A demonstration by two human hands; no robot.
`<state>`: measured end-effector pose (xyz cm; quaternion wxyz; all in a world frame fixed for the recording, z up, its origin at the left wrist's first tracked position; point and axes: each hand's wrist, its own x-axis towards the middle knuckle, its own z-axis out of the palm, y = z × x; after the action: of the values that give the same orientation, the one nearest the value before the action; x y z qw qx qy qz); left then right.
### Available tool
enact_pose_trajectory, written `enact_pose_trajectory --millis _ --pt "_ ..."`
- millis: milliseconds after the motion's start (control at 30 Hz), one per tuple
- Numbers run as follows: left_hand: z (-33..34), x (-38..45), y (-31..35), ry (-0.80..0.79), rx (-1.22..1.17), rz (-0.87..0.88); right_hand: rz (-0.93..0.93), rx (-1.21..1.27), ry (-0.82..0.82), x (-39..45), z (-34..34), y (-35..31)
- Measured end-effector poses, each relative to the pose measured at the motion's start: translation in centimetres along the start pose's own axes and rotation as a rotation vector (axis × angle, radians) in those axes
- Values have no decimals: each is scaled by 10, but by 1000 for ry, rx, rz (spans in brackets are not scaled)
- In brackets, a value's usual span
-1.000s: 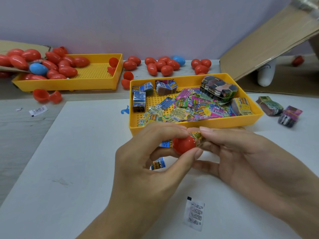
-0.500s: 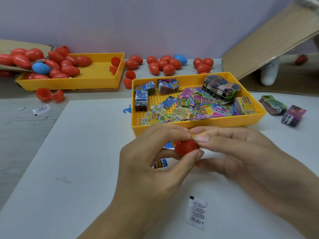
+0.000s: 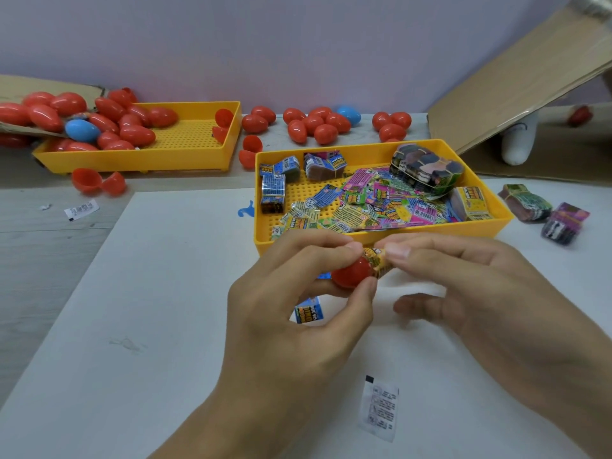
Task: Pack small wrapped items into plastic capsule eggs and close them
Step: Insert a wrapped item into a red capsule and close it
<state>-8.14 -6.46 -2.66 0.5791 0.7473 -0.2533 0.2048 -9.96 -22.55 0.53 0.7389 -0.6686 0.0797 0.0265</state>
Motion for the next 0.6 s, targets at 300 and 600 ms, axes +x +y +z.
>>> enact_pose_trajectory --millis 300,600 --pt "2 -1 1 9 -4 4 61 41 -18 1 -1 -3" --pt "1 0 3 15 -235 -83 157 183 -86 6 -7 0"
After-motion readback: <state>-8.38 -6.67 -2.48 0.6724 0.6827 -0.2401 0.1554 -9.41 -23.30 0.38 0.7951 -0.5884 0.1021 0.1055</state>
